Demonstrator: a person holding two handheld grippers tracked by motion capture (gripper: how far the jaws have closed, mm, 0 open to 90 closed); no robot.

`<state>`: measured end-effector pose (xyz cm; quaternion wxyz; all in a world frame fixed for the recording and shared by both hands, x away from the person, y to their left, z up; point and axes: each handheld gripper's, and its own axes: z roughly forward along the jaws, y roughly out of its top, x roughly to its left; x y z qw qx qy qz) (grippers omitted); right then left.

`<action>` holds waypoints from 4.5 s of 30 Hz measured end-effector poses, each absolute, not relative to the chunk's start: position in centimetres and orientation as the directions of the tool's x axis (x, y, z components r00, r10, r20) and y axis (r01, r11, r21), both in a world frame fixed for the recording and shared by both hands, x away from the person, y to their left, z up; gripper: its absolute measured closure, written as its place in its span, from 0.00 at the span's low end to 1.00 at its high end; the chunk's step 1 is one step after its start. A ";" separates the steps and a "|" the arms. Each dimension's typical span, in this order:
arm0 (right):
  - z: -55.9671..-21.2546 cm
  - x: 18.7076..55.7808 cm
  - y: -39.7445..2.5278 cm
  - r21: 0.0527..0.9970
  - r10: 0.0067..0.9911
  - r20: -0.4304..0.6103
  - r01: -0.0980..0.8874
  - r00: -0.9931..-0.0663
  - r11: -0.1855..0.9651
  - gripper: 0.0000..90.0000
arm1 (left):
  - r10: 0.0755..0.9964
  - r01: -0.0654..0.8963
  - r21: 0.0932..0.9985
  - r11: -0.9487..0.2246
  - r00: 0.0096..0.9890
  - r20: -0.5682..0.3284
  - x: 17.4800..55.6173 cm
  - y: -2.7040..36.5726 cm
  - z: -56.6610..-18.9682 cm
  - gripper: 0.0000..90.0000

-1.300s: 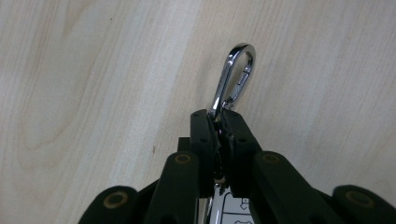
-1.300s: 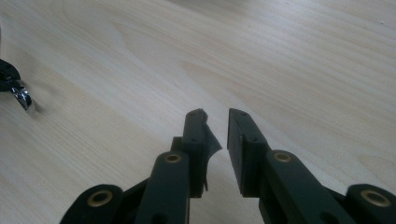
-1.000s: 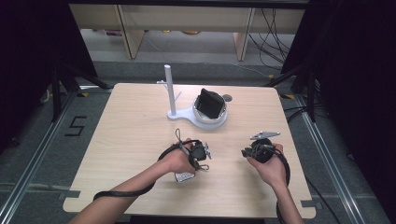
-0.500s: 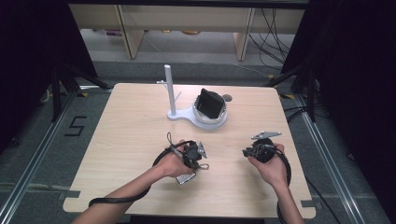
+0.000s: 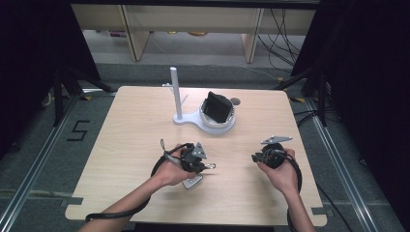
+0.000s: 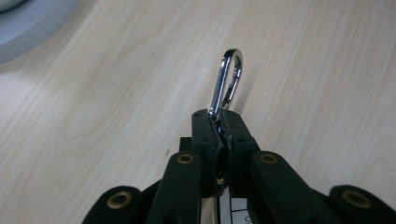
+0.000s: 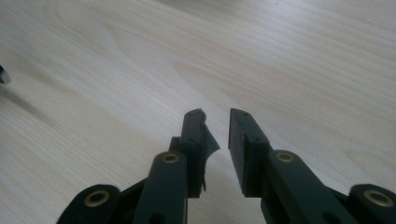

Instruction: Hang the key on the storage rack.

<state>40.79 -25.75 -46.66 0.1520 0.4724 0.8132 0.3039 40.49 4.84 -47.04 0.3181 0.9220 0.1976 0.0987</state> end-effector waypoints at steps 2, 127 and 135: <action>-46.6 40.7 -25.7 0.636 0.868 0.043 0.683 -0.495 0.358 0.85 | 0.452 0.310 0.661 -0.683 0.890 0.051 40.3 5.3 -46.9 0.95; -46.4 40.5 -26.2 0.645 0.876 0.041 0.683 -0.480 0.343 0.84 | 0.741 0.380 0.873 0.307 0.480 -0.470 52.4 19.7 -41.7 0.94; -46.4 40.5 -26.2 0.642 0.877 0.050 0.688 -0.477 0.338 0.84 | 0.723 0.397 0.856 0.330 0.477 -0.500 52.7 19.7 -41.7 0.94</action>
